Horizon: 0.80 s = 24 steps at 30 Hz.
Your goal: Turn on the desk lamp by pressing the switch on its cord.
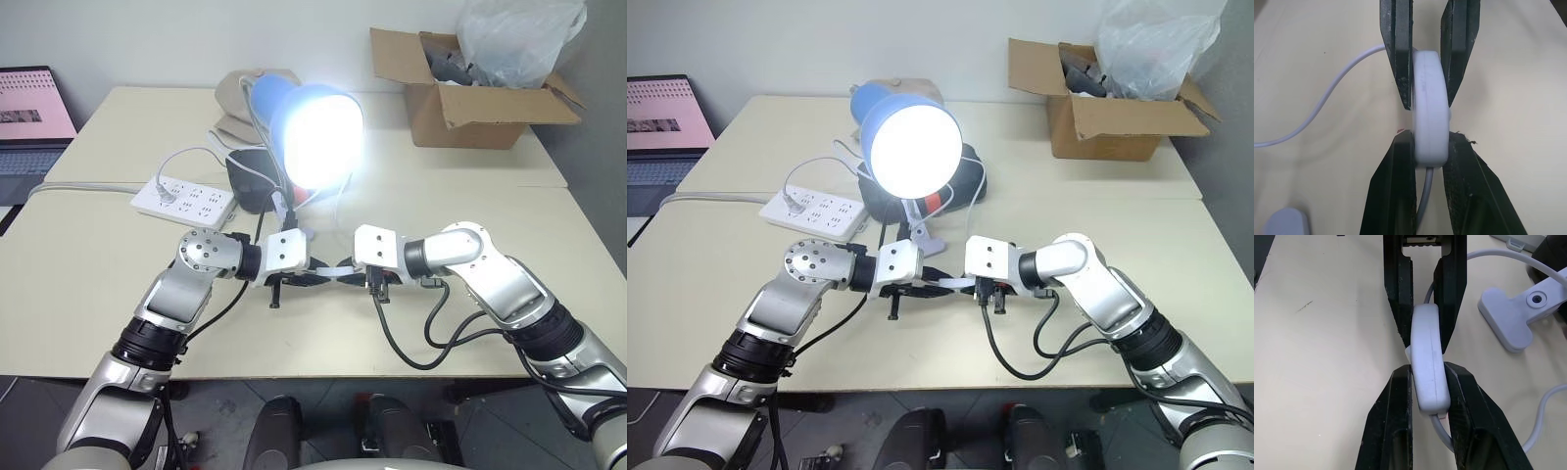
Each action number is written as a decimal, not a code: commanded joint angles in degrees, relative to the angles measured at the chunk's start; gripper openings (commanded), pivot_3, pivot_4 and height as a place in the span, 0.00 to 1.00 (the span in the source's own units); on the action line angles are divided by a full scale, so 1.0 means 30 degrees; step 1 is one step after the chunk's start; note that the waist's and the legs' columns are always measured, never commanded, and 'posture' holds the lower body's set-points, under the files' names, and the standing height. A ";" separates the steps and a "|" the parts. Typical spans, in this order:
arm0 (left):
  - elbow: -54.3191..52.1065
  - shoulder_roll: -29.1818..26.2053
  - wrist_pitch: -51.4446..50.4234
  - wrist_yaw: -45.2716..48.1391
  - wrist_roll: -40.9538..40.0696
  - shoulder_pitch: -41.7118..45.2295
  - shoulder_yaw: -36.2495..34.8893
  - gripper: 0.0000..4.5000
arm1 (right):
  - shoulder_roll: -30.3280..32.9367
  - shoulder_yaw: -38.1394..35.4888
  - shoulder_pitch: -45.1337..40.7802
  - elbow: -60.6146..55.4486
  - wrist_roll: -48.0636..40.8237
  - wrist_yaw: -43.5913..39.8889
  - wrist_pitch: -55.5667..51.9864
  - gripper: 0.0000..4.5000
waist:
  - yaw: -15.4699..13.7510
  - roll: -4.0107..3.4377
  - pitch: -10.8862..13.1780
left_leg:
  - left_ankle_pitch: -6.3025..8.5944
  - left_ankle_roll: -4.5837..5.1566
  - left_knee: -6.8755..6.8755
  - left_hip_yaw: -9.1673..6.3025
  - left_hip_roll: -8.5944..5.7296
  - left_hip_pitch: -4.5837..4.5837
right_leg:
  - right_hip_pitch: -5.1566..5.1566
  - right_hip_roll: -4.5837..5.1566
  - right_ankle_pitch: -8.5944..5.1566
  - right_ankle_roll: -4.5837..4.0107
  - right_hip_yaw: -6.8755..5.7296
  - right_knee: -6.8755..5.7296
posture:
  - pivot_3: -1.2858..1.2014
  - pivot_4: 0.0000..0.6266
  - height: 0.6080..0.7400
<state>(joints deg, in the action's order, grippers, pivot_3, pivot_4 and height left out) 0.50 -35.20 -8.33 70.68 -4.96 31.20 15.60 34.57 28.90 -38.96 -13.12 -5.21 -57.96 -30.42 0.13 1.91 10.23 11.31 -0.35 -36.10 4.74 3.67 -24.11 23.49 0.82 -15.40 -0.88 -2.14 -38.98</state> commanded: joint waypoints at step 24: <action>0.3892 0.1682 0.1513 -0.0915 0.0991 0.2119 0.0713 0.09 | 0.3315 -0.8003 0.4115 -0.7136 -0.3819 0.0359 -0.4539 1.00 | -0.0146 0.0009 -0.0005 | 0.0000 -0.0001 -0.0002 -0.0015 -0.0019 -0.0005 | -0.0023 0.0018 0.0000 0.0000 -0.0015 0.0013 | 0.52 0.24 1.00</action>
<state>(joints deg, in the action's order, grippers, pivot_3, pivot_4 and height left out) 10.49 -31.10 -6.14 69.01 -3.01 35.65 17.20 43.86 10.36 -29.46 -28.19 -12.97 -58.28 -39.76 -0.31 1.94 10.22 11.31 -0.35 -36.11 4.71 3.62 -24.12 23.43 0.88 -15.40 -0.88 -2.17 -38.94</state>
